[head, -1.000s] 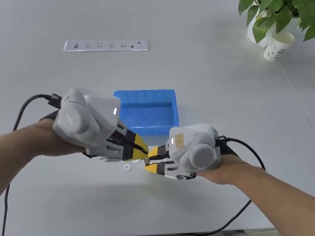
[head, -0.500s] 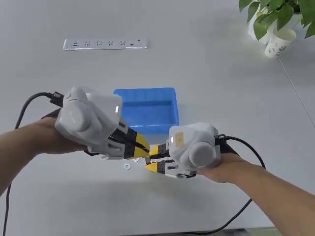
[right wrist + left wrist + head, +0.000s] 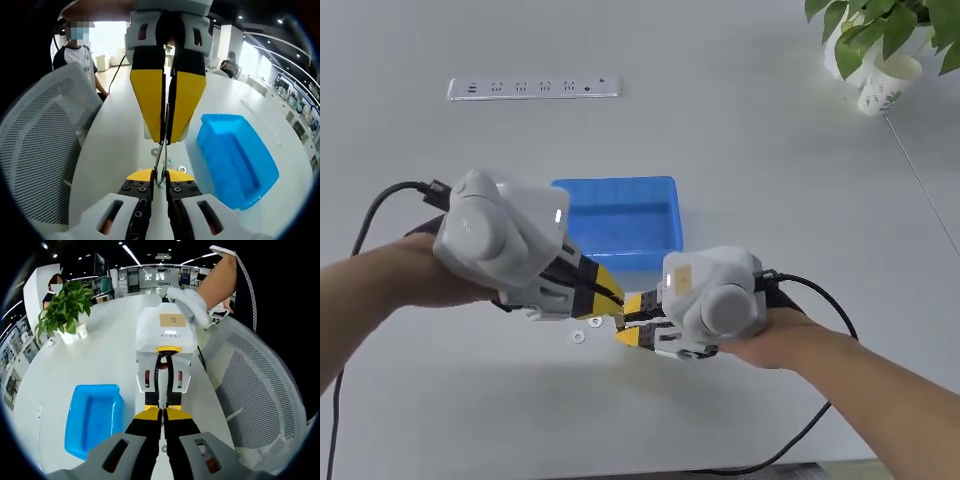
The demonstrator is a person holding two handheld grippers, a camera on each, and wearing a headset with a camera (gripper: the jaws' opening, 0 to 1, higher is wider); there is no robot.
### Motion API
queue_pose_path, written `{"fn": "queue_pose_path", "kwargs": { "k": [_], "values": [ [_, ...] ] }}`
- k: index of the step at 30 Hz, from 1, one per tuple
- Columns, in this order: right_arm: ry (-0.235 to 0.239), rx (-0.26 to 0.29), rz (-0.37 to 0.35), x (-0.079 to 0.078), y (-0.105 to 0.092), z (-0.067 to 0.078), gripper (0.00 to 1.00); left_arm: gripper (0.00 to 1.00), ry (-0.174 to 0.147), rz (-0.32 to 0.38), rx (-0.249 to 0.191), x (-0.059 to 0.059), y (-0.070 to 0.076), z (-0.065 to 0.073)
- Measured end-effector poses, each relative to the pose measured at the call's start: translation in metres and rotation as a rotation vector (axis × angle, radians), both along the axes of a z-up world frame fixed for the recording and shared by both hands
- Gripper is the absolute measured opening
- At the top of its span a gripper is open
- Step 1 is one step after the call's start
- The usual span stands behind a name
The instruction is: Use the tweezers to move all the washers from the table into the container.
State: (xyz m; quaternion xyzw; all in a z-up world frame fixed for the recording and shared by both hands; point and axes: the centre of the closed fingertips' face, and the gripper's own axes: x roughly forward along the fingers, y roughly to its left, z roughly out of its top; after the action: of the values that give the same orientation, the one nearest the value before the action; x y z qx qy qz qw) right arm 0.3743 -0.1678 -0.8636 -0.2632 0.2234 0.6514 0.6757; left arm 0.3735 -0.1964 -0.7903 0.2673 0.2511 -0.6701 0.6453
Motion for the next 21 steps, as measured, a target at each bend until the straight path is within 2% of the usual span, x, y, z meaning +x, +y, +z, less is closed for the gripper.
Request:
{"fn": "queue_pose_path", "kwargs": {
  "k": [8, 21],
  "values": [
    [0.021, -0.005, -0.007, 0.0002, 0.0, -0.0005, 0.09, 0.05, 0.0, -0.005, 0.012, -0.0002, 0.0004, -0.0003],
    [0.03, -0.005, -0.011, -0.0014, -0.0004, -0.0001, 0.09, 0.05, -0.009, -0.013, 0.022, -0.0014, 0.0005, -0.0001]
  ]
}}
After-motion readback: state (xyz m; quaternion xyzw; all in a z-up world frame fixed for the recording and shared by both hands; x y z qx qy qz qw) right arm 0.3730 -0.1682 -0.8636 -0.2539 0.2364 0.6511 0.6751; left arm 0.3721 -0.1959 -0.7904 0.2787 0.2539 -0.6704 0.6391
